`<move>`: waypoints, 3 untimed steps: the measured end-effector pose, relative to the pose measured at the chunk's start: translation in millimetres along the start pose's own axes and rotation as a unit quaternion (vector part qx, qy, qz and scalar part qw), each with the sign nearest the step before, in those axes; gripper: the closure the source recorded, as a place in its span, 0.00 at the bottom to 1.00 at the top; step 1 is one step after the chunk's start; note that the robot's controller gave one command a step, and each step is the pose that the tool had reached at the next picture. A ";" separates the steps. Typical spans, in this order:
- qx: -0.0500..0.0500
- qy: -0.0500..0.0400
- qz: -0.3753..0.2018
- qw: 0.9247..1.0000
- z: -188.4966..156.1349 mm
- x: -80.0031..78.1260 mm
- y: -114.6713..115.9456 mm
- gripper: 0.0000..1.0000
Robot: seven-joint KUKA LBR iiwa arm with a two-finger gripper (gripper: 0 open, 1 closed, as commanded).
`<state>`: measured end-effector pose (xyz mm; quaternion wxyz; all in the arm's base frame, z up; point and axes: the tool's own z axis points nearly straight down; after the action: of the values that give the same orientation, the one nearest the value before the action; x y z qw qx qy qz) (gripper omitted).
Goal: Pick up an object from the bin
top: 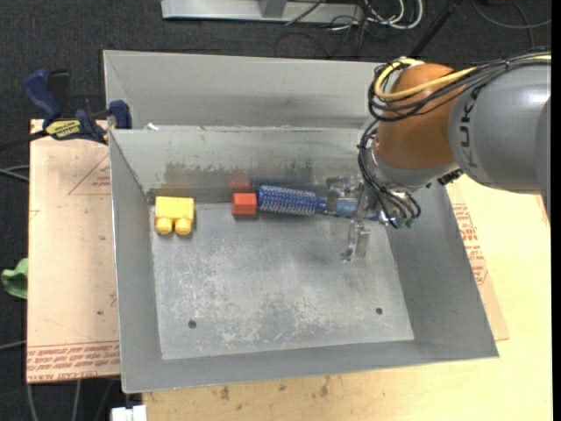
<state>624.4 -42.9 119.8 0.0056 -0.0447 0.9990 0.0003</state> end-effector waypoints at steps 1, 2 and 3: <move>0.000 -0.001 0.062 0.998 42.6 -34.8 25.8 0.00; 0.000 -0.002 0.109 0.994 45.0 -36.6 69.2 0.00; 0.000 -0.001 0.110 0.994 46.0 -35.8 68.2 1.00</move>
Offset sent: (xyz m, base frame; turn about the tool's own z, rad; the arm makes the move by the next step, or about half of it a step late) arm 0.0292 0.0280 -0.0451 0.1247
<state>654.5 28.2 74.2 0.0064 0.0650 0.9979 0.0008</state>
